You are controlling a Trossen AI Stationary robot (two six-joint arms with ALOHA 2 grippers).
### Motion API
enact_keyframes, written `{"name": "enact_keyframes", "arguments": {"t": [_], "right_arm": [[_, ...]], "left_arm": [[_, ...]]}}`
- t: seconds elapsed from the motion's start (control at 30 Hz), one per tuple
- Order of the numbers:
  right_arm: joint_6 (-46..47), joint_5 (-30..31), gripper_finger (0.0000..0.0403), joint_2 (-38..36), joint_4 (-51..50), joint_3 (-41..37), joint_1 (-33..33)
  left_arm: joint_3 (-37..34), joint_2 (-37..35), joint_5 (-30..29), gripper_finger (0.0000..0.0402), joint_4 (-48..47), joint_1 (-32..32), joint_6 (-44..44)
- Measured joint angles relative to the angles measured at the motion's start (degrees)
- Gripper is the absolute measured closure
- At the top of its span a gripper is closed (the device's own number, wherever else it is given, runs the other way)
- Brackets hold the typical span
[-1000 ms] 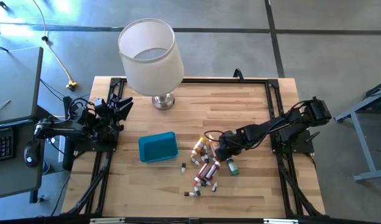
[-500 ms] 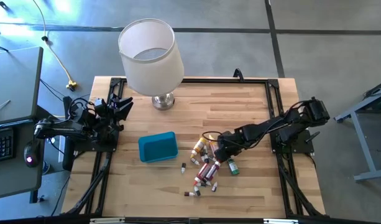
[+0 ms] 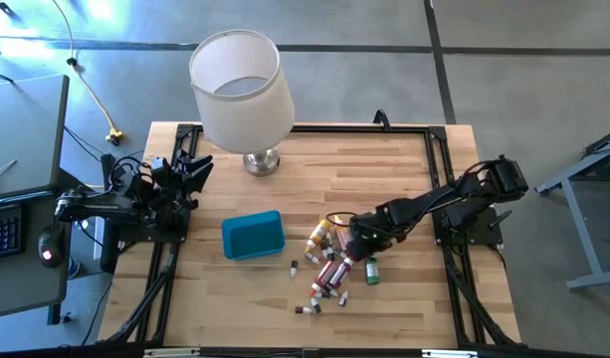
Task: Pick & Place food coloring
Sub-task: Put the large green food coloring bottle into the blue bin
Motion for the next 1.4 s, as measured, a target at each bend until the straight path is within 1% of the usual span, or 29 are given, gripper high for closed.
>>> {"name": "enact_keyframes", "arguments": {"t": [0.17,0.33,0.47,0.63,0.73,0.87,0.93,1.13,1.3,1.4], "right_arm": [[-1.0,-0.6,0.0252,0.0,-0.8,0.0,-1.7],[-1.1,-1.5,0.0252,0.0,3.6,-0.2,-2.9],[-1.4,-0.3,0.0252,0.0,7.1,-0.2,-3.2],[-2.7,-0.1,0.0252,0.0,7.3,-0.2,-3.2],[-2.5,-2.1,0.0252,0.0,7.1,-0.2,-3.4],[0.5,-7.5,0.0252,-0.5,6.3,-0.2,-4.1],[-0.2,-7.9,0.0253,-1.1,5.9,-0.2,-4.7],[-11.2,-4.4,0.0268,-3.4,3.1,-0.2,-7.3],[-11.9,1.7,0.0272,-3.7,3.6,-0.3,-7.3],[-12.2,7.6,0.0272,-3.7,5.8,-0.3,-7.3]], "left_arm": [[0.0,0.0,0.0,0.0273,0.0,0.0,0.0],[0.0,0.0,0.0,0.0273,0.0,0.0,0.0],[0.0,0.0,0.0,0.0273,0.0,0.0,0.0],[0.0,0.0,0.0,0.0273,0.0,0.0,0.0],[0.0,0.0,0.0,0.0273,0.0,0.0,0.0],[0.0,0.0,0.0,0.0273,0.0,0.0,0.0],[0.0,0.0,0.0,0.0273,0.0,0.0,0.0],[0.0,0.0,0.2,0.0273,0.0,0.0,-0.2],[0.0,0.0,0.5,0.0273,0.0,0.0,-0.3],[0.0,0.0,0.5,0.0273,0.0,0.0,-0.3]]}}
